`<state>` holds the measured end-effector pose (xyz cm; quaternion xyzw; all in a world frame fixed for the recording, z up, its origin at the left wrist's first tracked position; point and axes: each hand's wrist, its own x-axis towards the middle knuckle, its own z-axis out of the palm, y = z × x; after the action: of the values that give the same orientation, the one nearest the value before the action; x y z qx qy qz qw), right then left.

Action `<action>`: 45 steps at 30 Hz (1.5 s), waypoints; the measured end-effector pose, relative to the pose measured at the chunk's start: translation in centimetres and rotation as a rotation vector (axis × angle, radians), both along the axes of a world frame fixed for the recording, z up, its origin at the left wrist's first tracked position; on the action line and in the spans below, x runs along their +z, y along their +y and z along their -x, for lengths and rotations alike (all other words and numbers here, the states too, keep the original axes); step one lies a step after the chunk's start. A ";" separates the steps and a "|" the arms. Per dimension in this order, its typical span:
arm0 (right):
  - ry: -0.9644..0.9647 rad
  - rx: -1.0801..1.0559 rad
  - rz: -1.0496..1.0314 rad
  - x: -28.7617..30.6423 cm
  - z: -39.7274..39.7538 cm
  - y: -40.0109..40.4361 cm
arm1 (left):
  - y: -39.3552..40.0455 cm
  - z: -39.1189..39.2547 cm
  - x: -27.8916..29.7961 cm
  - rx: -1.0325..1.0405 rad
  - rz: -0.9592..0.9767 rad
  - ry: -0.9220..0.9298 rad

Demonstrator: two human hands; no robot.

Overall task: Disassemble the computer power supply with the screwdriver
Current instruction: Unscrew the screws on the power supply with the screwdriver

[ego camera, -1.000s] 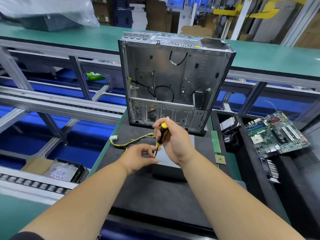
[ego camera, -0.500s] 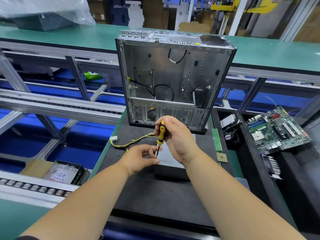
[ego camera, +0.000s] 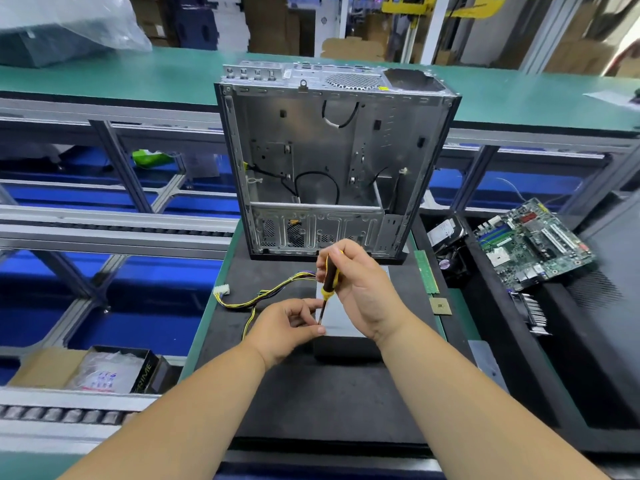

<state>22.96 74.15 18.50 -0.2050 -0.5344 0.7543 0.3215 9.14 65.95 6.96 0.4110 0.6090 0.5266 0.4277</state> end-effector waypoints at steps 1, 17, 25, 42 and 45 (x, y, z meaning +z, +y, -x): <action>-0.001 0.005 0.005 0.0 0.0 -0.1 | 0.1 0.0 -0.1 -0.006 -0.003 0.003; 0.006 -0.058 -0.030 -0.1 0.6 -0.9 | 0.3 0.7 -0.7 -0.052 -0.024 0.068; 0.003 -0.094 -0.009 -0.3 0.1 -0.7 | 0.3 0.6 -0.6 -0.051 -0.022 0.065; 0.016 -0.078 -0.018 -0.5 0.2 -0.9 | -0.1 0.3 -0.5 -0.032 -0.004 0.100; -0.018 -0.068 -0.042 -0.2 0.0 -0.7 | -0.1 0.3 -0.3 -0.028 0.007 0.106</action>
<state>23.00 73.44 18.30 -0.2229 -0.5457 0.7298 0.3463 8.83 65.87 6.63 0.4454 0.6269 0.4957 0.4036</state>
